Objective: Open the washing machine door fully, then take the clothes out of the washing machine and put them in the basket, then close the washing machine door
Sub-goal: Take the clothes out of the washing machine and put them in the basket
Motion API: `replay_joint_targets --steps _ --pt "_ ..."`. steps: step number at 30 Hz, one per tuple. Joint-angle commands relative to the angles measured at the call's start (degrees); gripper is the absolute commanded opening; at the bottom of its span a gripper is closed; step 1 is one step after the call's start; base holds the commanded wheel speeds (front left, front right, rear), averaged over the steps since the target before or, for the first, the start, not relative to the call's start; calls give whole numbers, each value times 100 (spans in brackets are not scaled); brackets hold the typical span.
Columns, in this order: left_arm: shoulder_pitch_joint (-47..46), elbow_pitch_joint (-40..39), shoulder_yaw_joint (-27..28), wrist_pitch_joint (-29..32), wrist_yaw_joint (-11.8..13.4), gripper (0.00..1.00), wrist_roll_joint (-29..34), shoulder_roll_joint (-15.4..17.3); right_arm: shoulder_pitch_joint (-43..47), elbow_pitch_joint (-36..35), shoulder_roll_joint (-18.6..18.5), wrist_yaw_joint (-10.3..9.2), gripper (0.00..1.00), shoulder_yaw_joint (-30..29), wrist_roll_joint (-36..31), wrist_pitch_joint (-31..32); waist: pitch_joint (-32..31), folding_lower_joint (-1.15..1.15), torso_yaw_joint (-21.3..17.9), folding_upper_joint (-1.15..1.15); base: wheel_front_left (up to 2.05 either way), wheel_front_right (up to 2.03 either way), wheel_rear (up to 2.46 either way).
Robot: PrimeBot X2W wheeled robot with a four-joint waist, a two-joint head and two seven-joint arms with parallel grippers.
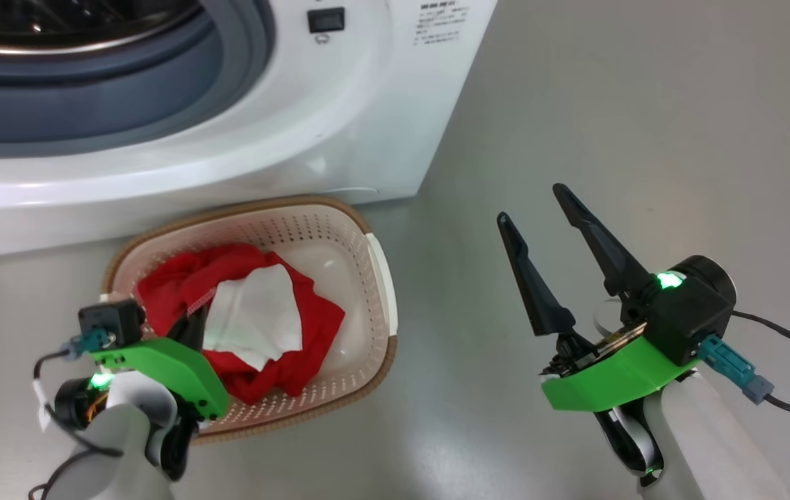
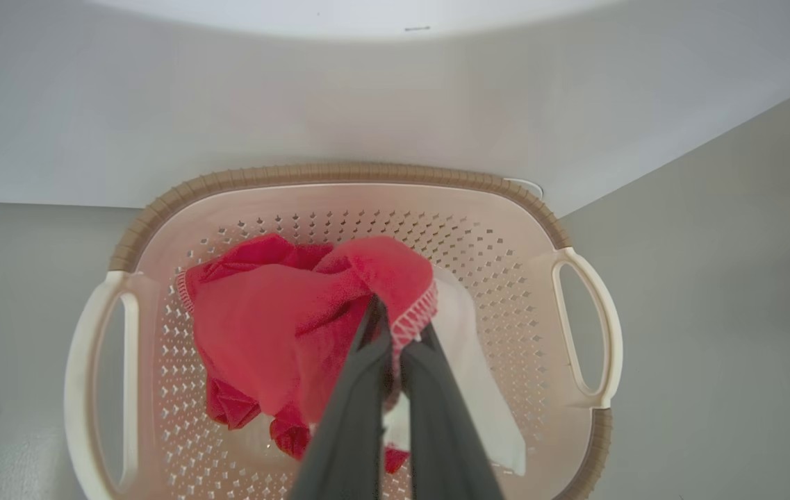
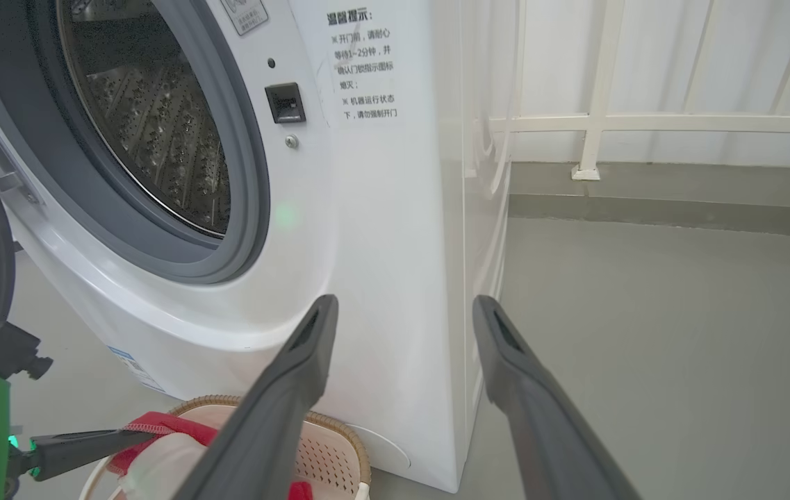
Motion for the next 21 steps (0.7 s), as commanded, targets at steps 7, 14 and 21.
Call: replay_joint_targets --steps 7,14,21 --pt "-454 648 -120 193 -30 0 -243 177 -132 -113 33 35 100 224 80 -36 405 0 -212 0 0 0 0" --pt "-805 1066 -427 192 -31 10 -484 255 -306 -67 33 35 100 338 93 -36 710 0 -291 0 0 0 0" --pt "-901 1196 -684 60 -31 98 -707 287 -400 63 33 35 100 325 107 -36 722 0 -314 0 0 0 0"
